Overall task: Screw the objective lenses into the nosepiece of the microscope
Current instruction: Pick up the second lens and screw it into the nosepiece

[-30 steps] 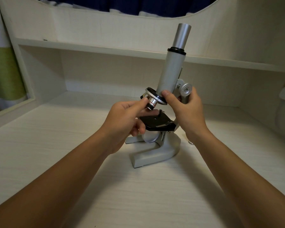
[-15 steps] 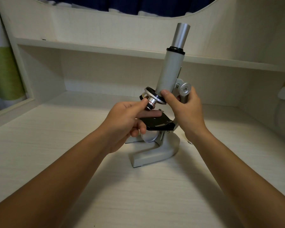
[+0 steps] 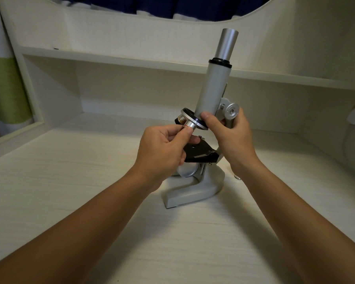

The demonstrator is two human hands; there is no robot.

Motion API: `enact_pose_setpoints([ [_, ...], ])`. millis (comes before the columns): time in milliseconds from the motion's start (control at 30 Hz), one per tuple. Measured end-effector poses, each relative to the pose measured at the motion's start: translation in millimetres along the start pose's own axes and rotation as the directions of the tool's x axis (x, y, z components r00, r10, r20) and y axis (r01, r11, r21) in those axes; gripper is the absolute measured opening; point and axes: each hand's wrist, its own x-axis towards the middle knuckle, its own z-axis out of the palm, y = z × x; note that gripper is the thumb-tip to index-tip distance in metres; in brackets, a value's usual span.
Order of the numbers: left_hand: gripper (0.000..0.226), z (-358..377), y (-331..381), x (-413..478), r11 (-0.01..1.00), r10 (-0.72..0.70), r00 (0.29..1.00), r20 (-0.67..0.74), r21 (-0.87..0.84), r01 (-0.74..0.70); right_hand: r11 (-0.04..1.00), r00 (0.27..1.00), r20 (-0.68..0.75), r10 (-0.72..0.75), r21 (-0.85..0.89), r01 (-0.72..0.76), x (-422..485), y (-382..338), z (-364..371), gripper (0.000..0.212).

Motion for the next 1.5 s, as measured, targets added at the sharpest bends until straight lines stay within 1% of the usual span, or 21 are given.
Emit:
enact_pose_setpoints([
  [100, 0.014, 0.6, -2.9, 0.3, 1.000, 0.028, 0.999, -0.018, 0.005, -0.028, 1.000, 1.000, -0.006, -0.004, -0.021, 0.004, -0.8, 0.2, -0.3, 0.066],
  [233, 0.016, -0.8, -2.0, 1.8, 0.995, 0.080, 0.996, -0.040, 0.065, -0.077, 1.000, 1.000, -0.008, 0.000, -0.031, -0.001, -1.0, -0.2, -0.8, 0.066],
  [267, 0.013, -1.7, -1.3, 2.1, 0.989, 0.111, 0.992, -0.067, 0.101, -0.104, 0.999, 1.000, -0.007, 0.001, -0.038, -0.001, -1.1, -0.1, -0.5, 0.067],
  [300, 0.006, -3.6, -1.8, 3.1, 0.973, 0.166, 0.980, -0.105, 0.180, -0.146, 0.999, 1.000, -0.007, 0.000, -0.044, 0.000, -1.2, 0.2, -0.2, 0.067],
  [333, 0.005, -5.1, -2.4, 4.1, 0.937, 0.237, 0.962, -0.137, 0.293, -0.190, 0.999, 1.000, -0.008, -0.003, -0.052, 0.003, -1.2, 0.6, -0.5, 0.065],
  [367, 0.019, -5.9, -3.4, 4.7, 0.882, 0.308, 0.938, -0.158, 0.418, -0.219, 0.998, 1.000, -0.006, -0.006, -0.057, 0.006, -1.2, 1.0, -0.8, 0.062],
  [400, 0.035, -6.7, -4.5, 5.4, 0.834, 0.350, 0.924, -0.154, 0.500, -0.233, 0.998, 1.000, -0.001, -0.006, -0.060, 0.006, -1.0, 1.2, -1.0, 0.060],
  [433, 0.048, -6.9, -5.3, 6.7, 0.812, 0.357, 0.925, -0.132, 0.534, -0.237, 0.998, 1.000, 0.006, -0.004, -0.059, 0.005, -0.8, 1.2, -1.2, 0.058],
  [467, 0.055, -6.9, -5.7, 8.1, 0.813, 0.339, 0.936, -0.092, 0.530, -0.242, 0.998, 1.000, 0.012, -0.002, -0.057, 0.003, -0.6, 1.5, -1.1, 0.057],
  [500, 0.055, -6.1, -6.3, 9.0, 0.831, 0.313, 0.948, -0.046, 0.497, -0.250, 0.998, 1.000, 0.016, -0.002, -0.055, 0.003, -0.3, 2.0, -0.9, 0.056],
  [600, 0.033, -3.7, -12.4, 10.6, 0.887, 0.290, 0.957, 0.014, 0.371, -0.274, 0.999, 1.000, 0.019, -0.001, -0.041, 0.002, 1.0, 4.1, -0.9, 0.053],
  [733, 0.020, -3.2, -16.8, 12.0, 0.848, 0.362, 0.931, 0.052, 0.396, -0.352, 1.000, 1.000, 0.022, -0.004, -0.017, 0.005, 2.5, 6.7, -0.6, 0.050],
  [800, 0.013, -2.7, -16.6, 14.0, 0.848, 0.360, 0.931, 0.067, 0.393, -0.356, 1.000, 1.000, 0.011, -0.002, -0.002, 0.002, 3.9, 8.2, -0.4, 0.050],
  [867, 0.011, -2.7, -15.5, 16.2, 0.877, 0.308, 0.950, 0.053, 0.370, -0.305, 1.000, 1.000, 0.000, 0.000, 0.007, 0.000, 4.0, 9.0, 0.1, 0.050],
  [933, 0.012, -2.3, -13.7, 19.5, 0.922, 0.221, 0.975, 0.032, 0.319, -0.220, 1.000, 1.000, -0.004, 0.001, 0.012, -0.001, 3.5, 9.2, 0.2, 0.050],
  [1033, 0.021, -1.3, -15.4, 24.2, 0.987, 0.062, 0.998, 0.009, 0.145, -0.063, 1.000, 1.000, -0.009, -0.005, 0.009, 0.005, 2.4, 9.0, 1.6, 0.047],
  [1133, 0.033, 3.0, -16.1, 24.6, 0.995, -0.078, 0.997, 0.016, -0.057, 0.078, 1.000, 1.000, -0.015, -0.005, 0.009, 0.005, 2.0, 8.3, 3.1, 0.048],
  [1200, 0.036, 4.4, -17.0, 25.4, 0.990, -0.101, 0.995, 0.009, -0.094, 0.101, 1.000, 1.000, -0.014, -0.004, 0.017, 0.005, 1.8, 8.0, 3.3, 0.049],
  [1333, 0.037, 4.4, -16.7, 26.7, 0.986, -0.132, 0.991, 0.009, -0.097, 0.132, 0.999, 1.000, -0.003, -0.016, 0.042, 0.016, 1.7, 9.0, 2.4, 0.048],
  [1400, 0.035, 4.3, -16.4, 24.7, 0.986, -0.132, 0.991, 0.007, -0.098, 0.132, 0.998, 1.000, 0.004, -0.025, 0.054, 0.025, 2.3, 10.6, 2.3, 0.048],
  [1500, 0.025, 4.1, -17.9, 18.5, 0.994, -0.099, 0.995, 0.016, -0.037, 0.100, 0.998, 1.000, 0.013, -0.027, 0.056, 0.026, 3.3, 11.7, 1.2, 0.049],
])
